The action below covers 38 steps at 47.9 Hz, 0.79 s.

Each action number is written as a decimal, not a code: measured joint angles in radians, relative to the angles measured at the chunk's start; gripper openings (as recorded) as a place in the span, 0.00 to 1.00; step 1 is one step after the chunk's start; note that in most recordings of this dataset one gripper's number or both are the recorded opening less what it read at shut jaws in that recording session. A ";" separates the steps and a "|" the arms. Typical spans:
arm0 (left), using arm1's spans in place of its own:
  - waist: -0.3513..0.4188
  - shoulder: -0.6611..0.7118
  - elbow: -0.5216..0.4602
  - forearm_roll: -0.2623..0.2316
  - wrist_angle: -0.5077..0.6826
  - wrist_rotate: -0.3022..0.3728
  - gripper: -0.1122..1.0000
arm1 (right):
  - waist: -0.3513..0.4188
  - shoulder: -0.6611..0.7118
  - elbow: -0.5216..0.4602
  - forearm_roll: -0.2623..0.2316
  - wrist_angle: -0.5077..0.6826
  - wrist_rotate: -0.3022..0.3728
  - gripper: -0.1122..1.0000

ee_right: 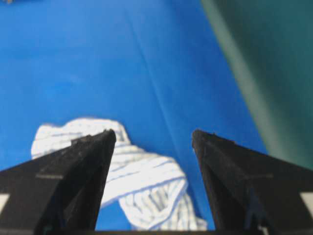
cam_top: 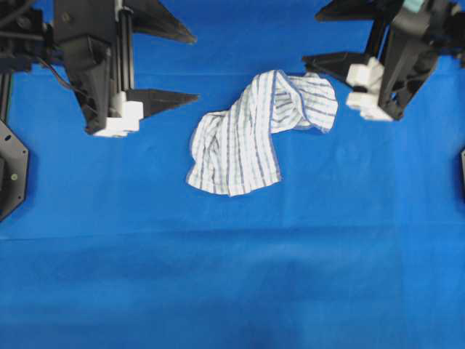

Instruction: Lift the towel with both arms.

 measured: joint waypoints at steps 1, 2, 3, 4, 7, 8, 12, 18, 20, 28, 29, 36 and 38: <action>0.000 0.002 0.012 -0.002 -0.015 -0.003 0.91 | 0.000 0.000 0.011 0.000 -0.009 0.005 0.69; 0.000 0.002 0.026 0.000 -0.034 -0.008 0.91 | 0.000 0.000 0.021 0.000 -0.018 0.008 0.69; 0.000 0.003 0.043 -0.002 -0.055 -0.011 0.91 | 0.000 0.000 0.032 -0.002 -0.029 0.012 0.69; 0.002 0.005 0.054 -0.002 -0.072 -0.015 0.91 | 0.000 0.000 0.043 -0.002 -0.040 0.017 0.69; 0.000 0.011 0.086 -0.002 -0.115 -0.020 0.91 | 0.000 0.002 0.077 -0.002 -0.074 0.029 0.69; 0.000 0.012 0.098 -0.002 -0.127 -0.021 0.91 | 0.000 0.002 0.089 0.000 -0.083 0.035 0.69; 0.000 0.026 0.143 -0.002 -0.183 -0.023 0.91 | 0.000 0.006 0.138 -0.002 -0.127 0.057 0.69; 0.000 0.057 0.195 -0.003 -0.244 -0.021 0.91 | 0.000 0.018 0.198 0.000 -0.175 0.071 0.69; 0.000 0.067 0.207 -0.003 -0.259 -0.021 0.91 | 0.000 0.026 0.222 0.000 -0.193 0.072 0.69; 0.000 0.109 0.250 -0.005 -0.299 -0.023 0.91 | -0.005 0.058 0.298 -0.002 -0.278 0.101 0.69; 0.000 0.112 0.255 -0.003 -0.302 -0.023 0.91 | -0.006 0.061 0.305 -0.002 -0.291 0.107 0.69; 0.000 0.146 0.291 -0.005 -0.357 -0.023 0.91 | -0.023 0.100 0.359 -0.002 -0.382 0.129 0.69; 0.002 0.156 0.304 -0.003 -0.377 -0.025 0.91 | -0.031 0.114 0.374 -0.002 -0.411 0.132 0.69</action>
